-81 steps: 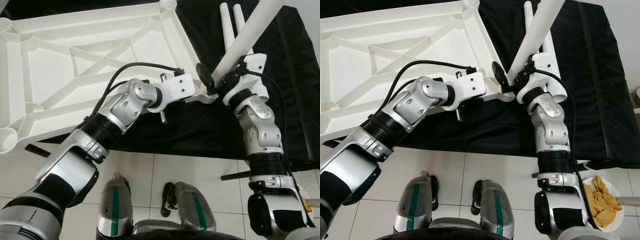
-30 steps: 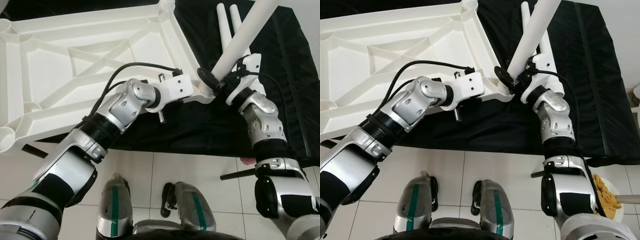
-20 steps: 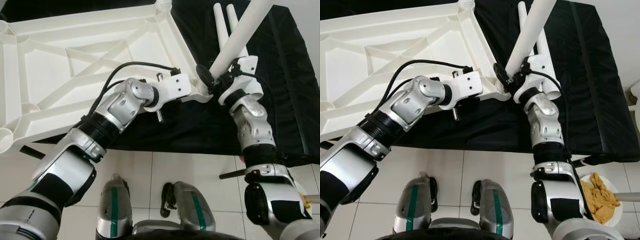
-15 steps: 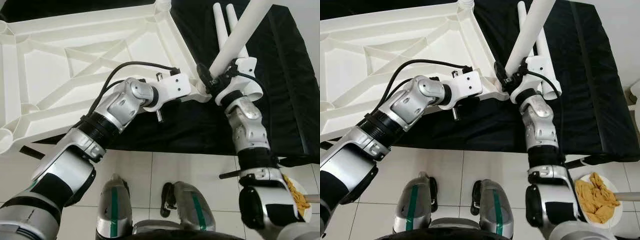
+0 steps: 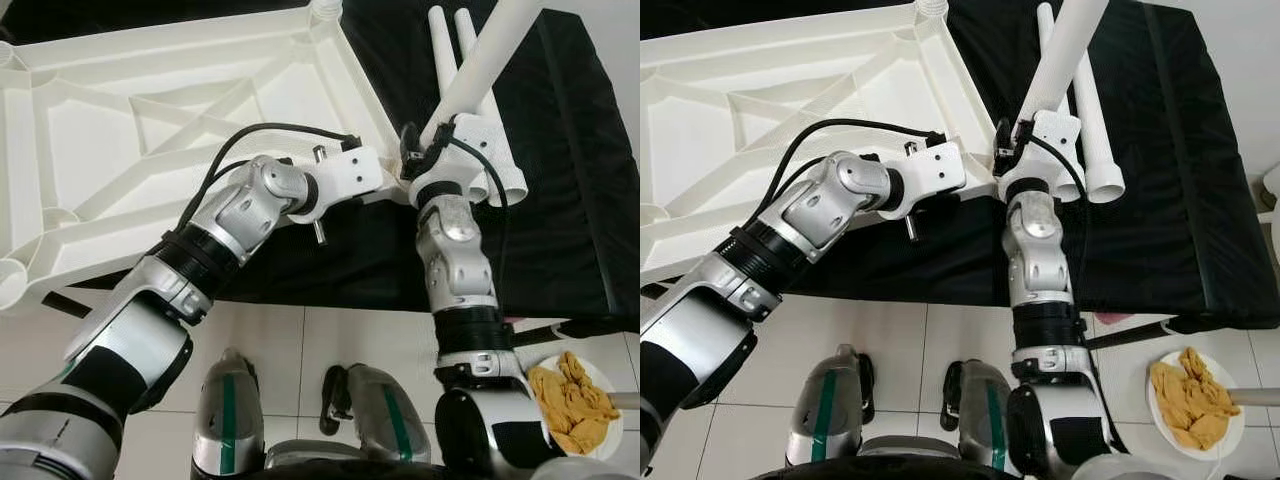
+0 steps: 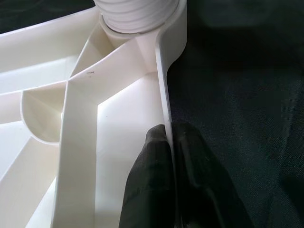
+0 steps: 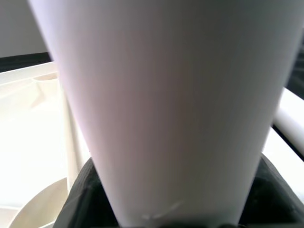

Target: Building children table

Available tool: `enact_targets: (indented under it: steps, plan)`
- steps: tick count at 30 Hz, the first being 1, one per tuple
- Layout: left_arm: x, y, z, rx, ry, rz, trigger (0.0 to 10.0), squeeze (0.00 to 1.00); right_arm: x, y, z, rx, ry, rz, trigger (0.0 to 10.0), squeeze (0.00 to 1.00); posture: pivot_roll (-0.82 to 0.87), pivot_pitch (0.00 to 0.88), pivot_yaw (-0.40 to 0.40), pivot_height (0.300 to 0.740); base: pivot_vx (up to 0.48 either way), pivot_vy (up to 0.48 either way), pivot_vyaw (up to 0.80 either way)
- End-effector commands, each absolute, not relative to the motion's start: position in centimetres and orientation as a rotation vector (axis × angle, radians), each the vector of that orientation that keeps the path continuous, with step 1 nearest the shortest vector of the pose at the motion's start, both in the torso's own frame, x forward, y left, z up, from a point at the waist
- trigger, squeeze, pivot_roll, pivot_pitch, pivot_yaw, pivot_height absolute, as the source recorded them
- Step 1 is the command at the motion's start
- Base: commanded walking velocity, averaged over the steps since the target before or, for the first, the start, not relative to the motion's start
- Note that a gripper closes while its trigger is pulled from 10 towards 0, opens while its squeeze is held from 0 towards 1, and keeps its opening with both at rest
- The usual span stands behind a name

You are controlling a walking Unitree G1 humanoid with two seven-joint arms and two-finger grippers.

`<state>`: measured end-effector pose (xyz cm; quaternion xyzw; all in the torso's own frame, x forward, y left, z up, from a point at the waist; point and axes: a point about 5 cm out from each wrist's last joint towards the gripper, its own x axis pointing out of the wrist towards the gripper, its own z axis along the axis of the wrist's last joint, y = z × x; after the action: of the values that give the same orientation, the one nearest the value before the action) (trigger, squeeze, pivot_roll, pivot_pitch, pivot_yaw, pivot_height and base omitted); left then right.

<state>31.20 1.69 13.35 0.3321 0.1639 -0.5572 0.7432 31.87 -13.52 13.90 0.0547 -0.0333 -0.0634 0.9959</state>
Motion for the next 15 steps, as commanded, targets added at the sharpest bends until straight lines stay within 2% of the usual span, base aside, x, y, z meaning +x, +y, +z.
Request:
enact_targets:
  steps: [1, 10, 11, 12, 13, 15]
  plan:
    - [29.27, 1.59, 10.53, 0.755, 0.512, -1.368, 10.0, 0.0, 31.57, -14.71, 13.06, 0.099, -0.02, -0.198, 10.0, 0.0, 0.05, 0.024, -0.066, 0.74, 0.0, 0.0, 0.0]
    - [29.21, 1.57, 10.45, 0.759, 0.512, -1.371, 10.0, 0.0, 31.49, -14.95, 13.25, 0.101, -0.027, -0.199, 10.0, 0.0, 0.05, 0.012, -0.066, 0.74, 0.0, 0.0, 0.0]
    - [29.2, 1.53, 10.45, 0.759, 0.511, -1.372, 10.0, 0.0, 31.43, -14.85, 13.23, 0.102, -0.028, -0.196, 10.0, 0.54, 0.04, 0.008, -0.066, 0.74, 0.0, 0.0, 0.0]
    - [29.2, 1.53, 10.45, 0.759, 0.511, -1.372, 10.0, 0.0, 31.43, -14.85, 13.23, 0.102, -0.028, -0.196, 10.0, 0.54, 0.04, 0.008, -0.066, 0.74, 0.0, 0.0, 0.0]
    - [29.2, 1.49, 10.45, 0.759, 0.509, -1.373, 10.0, 0.0, 31.41, -14.73, 13.27, 0.105, -0.031, -0.188, 10.0, 1.0, 0.04, 0.004, -0.067, 0.74, 0.0, 0.0, 0.0]
    - [29.14, 1.41, 10.39, 0.76, 0.507, -1.375, 10.0, 0.0, 31.39, -14.71, 13.32, 0.106, -0.035, -0.173, 10.0, 1.0, 0.04, 0.0, -0.069, 0.74, 0.0, 0.0, 0.0]
